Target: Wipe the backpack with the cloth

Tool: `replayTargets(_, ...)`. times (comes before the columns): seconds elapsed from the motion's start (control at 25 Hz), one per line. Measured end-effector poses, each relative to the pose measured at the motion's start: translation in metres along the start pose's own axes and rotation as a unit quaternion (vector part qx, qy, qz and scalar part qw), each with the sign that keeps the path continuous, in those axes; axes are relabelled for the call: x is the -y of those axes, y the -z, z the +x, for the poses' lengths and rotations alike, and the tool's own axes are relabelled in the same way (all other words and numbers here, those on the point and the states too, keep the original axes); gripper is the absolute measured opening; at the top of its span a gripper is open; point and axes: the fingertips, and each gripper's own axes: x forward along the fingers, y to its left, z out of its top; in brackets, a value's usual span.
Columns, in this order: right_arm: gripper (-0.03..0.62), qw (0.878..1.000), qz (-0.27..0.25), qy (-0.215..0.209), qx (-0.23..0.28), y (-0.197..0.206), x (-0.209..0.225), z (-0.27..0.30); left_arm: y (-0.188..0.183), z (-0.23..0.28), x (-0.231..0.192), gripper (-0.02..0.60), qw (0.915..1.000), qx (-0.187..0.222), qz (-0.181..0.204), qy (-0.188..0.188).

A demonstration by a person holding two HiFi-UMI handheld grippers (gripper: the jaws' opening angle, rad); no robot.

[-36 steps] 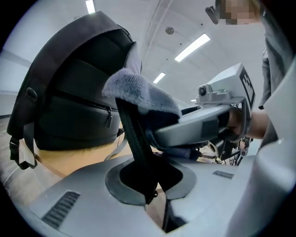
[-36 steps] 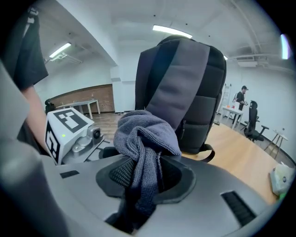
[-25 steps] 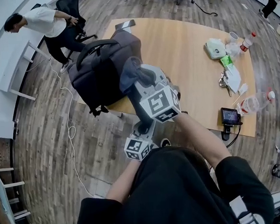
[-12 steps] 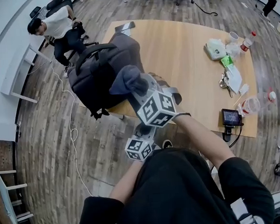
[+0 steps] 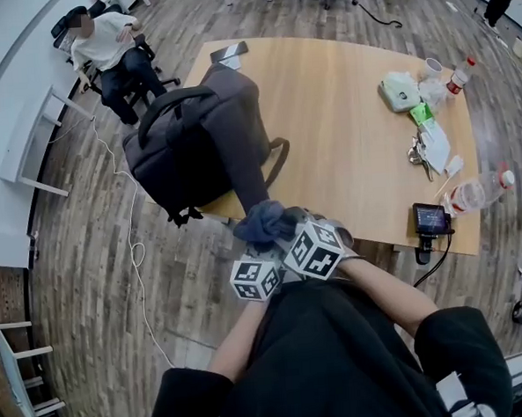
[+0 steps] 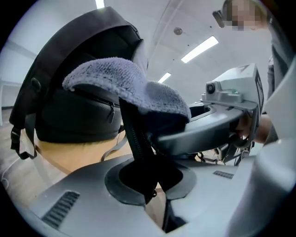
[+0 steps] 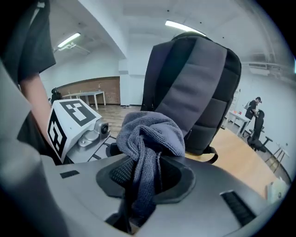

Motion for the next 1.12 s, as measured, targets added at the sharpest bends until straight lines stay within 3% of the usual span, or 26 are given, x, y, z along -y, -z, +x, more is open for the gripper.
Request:
replayTargets(0.16, 0.114, 0.999, 0.04, 0.01, 0.019, 0.002, -0.001, -0.004, 0.001, -0.002, 0.004, 0.06, 0.9999, 0.004, 0.011, 0.007)
replayTargets(0.32, 0.114, 0.995, 0.034, 0.07, 0.057, -0.016, 0.022, -0.003, -0.004, -0.002, 0.003, 0.06, 0.9998, 0.016, -0.004, 0.006)
replayTargets(0.48, 0.114, 0.979, 0.023, 0.158, 0.128, -0.072, 0.073, -0.025, -0.007, -0.006, 0.011, 0.06, 0.9994, 0.031, 0.001, 0.014)
replayTargets(0.64, 0.114, 0.959, -0.016, 0.217, 0.184, -0.145, 0.128, -0.058, -0.008, -0.005, 0.021, 0.06, 0.9987, 0.035, 0.02, 0.03)
replayTargets(0.76, 0.115, 0.952, -0.029, 0.226, 0.203, -0.187, 0.156, -0.075, -0.014, -0.005, 0.027, 0.06, 0.9976, 0.05, 0.019, 0.043)
replayTargets(0.92, 0.115, 0.939, -0.045, 0.254, 0.229, -0.219, 0.177, -0.102, -0.007, -0.007, 0.036, 0.06, 0.9972, 0.04, 0.028, 0.057)
replayTargets(1.12, 0.114, 0.953, -0.108, 0.23, 0.163, -0.19, 0.145, -0.073, -0.009, -0.007, 0.036, 0.06, 0.9976, 0.033, 0.035, 0.05)
